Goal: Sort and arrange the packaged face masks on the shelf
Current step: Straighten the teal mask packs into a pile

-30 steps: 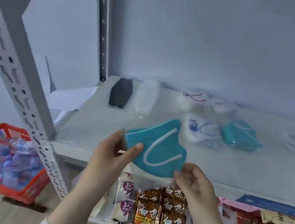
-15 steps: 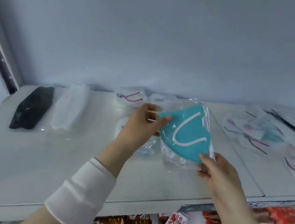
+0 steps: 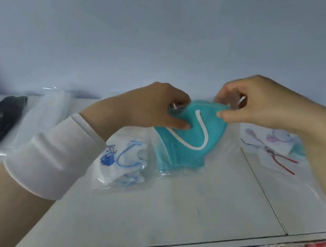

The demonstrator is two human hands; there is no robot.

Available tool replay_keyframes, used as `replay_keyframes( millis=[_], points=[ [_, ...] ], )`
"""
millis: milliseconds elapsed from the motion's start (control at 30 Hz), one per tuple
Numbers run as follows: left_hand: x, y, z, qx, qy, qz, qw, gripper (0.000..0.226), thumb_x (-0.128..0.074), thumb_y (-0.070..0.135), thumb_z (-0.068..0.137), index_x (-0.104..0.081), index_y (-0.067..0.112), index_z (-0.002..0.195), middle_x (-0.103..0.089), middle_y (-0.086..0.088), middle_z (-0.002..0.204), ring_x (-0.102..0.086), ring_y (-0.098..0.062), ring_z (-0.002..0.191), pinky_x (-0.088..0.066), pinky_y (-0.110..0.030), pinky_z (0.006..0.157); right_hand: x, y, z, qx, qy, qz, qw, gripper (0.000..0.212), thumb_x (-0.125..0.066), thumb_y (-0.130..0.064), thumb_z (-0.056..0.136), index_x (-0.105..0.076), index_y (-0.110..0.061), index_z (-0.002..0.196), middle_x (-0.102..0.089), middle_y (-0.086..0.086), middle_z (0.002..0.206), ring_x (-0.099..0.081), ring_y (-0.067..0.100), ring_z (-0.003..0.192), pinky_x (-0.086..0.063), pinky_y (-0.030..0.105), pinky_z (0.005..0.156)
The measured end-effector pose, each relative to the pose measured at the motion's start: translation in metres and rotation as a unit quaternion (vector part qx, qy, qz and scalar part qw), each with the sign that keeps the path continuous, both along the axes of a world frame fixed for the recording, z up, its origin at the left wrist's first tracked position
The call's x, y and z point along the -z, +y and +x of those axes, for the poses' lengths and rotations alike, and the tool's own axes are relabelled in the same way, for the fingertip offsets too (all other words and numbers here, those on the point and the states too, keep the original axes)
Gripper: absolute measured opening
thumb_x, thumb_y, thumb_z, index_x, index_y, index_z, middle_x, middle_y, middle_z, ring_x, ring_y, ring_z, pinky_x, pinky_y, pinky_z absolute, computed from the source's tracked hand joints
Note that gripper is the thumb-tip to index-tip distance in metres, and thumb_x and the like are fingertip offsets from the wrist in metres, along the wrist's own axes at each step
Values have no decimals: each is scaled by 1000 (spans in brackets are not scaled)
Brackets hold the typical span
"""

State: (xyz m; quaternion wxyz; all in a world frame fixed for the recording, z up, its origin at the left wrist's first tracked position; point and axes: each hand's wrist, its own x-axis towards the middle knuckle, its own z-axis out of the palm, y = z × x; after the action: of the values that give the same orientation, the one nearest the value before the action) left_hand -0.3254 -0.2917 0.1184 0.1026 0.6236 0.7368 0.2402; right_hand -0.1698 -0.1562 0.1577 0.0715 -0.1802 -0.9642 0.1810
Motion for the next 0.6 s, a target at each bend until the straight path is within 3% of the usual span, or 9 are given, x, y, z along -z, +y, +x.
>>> replay_keyframes(
  millis=[33, 100, 167, 233, 300, 367, 433, 533, 600],
  points=[
    [3, 2, -2, -15, 6, 22, 1000, 30, -72, 29, 81, -48, 17, 67, -44, 6, 62, -39, -3, 56, -32, -15, 56, 0, 2, -2, 9, 39, -13, 999, 15, -69, -22, 74, -63, -33, 82, -66, -9, 82, -57, 11, 74, -49, 33, 78],
    [11, 3, -4, -76, -102, 101, 987, 32, -74, 29, 77, -54, 4, 74, -47, 1, 65, -36, -3, 58, -32, -18, 58, 12, 6, -1, 71, 180, -139, 971, 31, -70, -28, 79, -59, -30, 108, -65, -9, 94, -59, 7, 85, -50, 30, 82],
    [20, 5, -6, -130, -296, 186, 928, 32, -73, 27, 75, -63, -1, 89, -61, -8, 80, -52, -14, 71, -45, -27, 71, 37, 6, 2, 140, 265, -298, 906, 56, -67, -38, 79, -44, -29, 130, -61, -12, 104, -59, 2, 95, -49, 23, 81],
    [29, 9, -1, -159, -430, 199, 866, 23, -71, 19, 82, -66, 4, 99, -69, -14, 98, -65, -26, 86, -53, -38, 86, 63, -1, -2, 159, 252, -432, 851, 74, -66, -43, 70, -40, -21, 136, -62, -9, 104, -61, 6, 95, -50, 23, 78],
    [36, 15, 5, -168, -461, 181, 852, 24, -69, 16, 84, -65, 3, 105, -68, -19, 108, -66, -28, 92, -53, -44, 91, 82, -3, -11, 150, 249, -517, 805, 62, -66, -34, 73, -49, -9, 128, -66, 0, 101, -65, 13, 88, -56, 27, 75],
    [38, 20, 7, -172, -464, 168, 853, 26, -68, 17, 85, -64, 2, 106, -66, -22, 111, -64, -24, 88, -53, -44, 90, 87, -1, -20, 150, 267, -517, 799, 29, -63, -17, 84, -60, -6, 110, -68, 5, 98, -66, 18, 87, -58, 31, 78],
    [38, 21, 4, -152, -470, 150, 857, 23, -65, 21, 87, -64, 7, 106, -68, -16, 107, -64, -20, 87, -55, -38, 87, 84, 6, -24, 154, 291, -505, 798, 13, -62, -9, 84, -62, -9, 97, -68, 5, 93, -67, 17, 84, -57, 33, 79],
    [41, 16, -2, -100, -497, 143, 850, 25, -54, 30, 93, -63, 11, 107, -70, -2, 100, -66, -14, 85, -55, -26, 80, 77, 14, -25, 139, 287, -559, 765, 18, -61, -8, 83, -61, -9, 101, -69, 4, 93, -69, 14, 79, -58, 30, 71],
    [47, 12, -8, -89, -538, 179, 819, 33, -45, 37, 96, -61, 14, 113, -69, 2, 102, -66, -12, 87, -54, -24, 77, 77, 13, -23, 121, 243, -666, 695, 26, -66, -9, 71, -64, -8, 97, -71, 4, 87, -70, 14, 74, -58, 29, 61]
  ],
)
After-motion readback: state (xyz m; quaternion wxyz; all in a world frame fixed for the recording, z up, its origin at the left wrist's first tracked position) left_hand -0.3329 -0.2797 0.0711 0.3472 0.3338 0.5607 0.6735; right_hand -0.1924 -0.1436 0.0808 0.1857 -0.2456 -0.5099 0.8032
